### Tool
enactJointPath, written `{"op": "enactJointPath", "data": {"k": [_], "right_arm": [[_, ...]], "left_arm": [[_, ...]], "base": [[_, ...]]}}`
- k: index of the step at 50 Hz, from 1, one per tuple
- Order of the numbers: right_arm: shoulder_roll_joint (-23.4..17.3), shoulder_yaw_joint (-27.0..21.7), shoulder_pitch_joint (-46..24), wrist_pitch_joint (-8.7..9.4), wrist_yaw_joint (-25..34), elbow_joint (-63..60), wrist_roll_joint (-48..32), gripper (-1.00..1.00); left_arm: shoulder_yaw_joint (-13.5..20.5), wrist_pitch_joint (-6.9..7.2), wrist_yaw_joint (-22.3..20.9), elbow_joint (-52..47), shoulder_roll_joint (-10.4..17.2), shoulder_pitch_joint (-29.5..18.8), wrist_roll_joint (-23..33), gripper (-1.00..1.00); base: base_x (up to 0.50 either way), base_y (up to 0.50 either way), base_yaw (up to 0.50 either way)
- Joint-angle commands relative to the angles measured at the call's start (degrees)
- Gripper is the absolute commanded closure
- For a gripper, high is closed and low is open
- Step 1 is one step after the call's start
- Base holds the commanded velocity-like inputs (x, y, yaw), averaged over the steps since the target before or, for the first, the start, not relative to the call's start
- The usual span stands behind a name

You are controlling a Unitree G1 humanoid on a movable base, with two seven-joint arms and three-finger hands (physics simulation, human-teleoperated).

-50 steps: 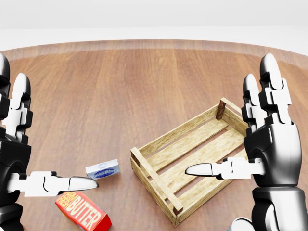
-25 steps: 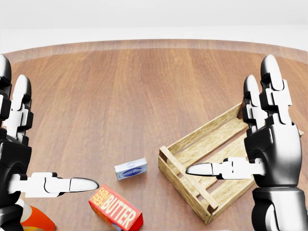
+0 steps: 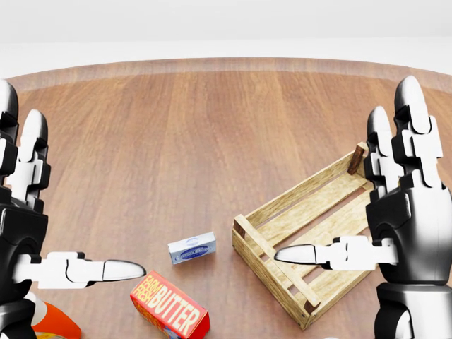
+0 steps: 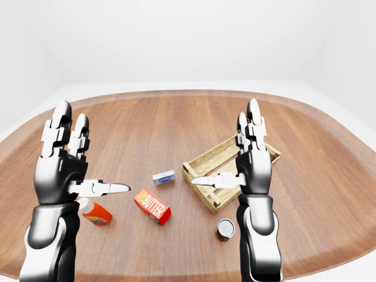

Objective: Pick up the tomato sauce, and put it in the wooden tray.

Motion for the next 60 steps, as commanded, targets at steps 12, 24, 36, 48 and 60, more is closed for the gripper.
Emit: {"op": "enactJointPath", "data": {"k": [12,24,36,48,60], "right_arm": [[0.2,2.5,7.5,0.00,2.2,-16.7,-5.4,-1.00],[0.7,3.4,15.7,0.00,6.6,-26.4,-8.4,-1.00],[1.4,3.2,27.2,0.00,10.1,-26.6,-7.3,-1.00],[-1.4,6.0,41.2,0.00,8.2,-26.6,-3.1,-1.00],[-9.4,6.9,50.0,0.00,1.9,-26.6,5.4,-1.00]], "left_arm": [[1.1,0.00,0.0,-2.0,0.3,-0.8,-1.1,-1.00],[1.0,0.00,-0.1,-2.2,0.4,-1.0,-1.0,-1.00],[1.1,0.00,-0.2,-2.7,0.5,-1.1,-1.0,-1.00],[0.7,0.00,-0.3,-2.5,0.4,-0.8,-0.7,-1.00],[0.7,0.00,-0.4,-2.1,0.3,-0.6,-0.7,-1.00]], "base": [[0.00,0.00,0.00],[0.00,0.00,0.00],[0.00,0.00,0.00],[0.00,0.00,0.00],[0.00,0.00,0.00]]}}
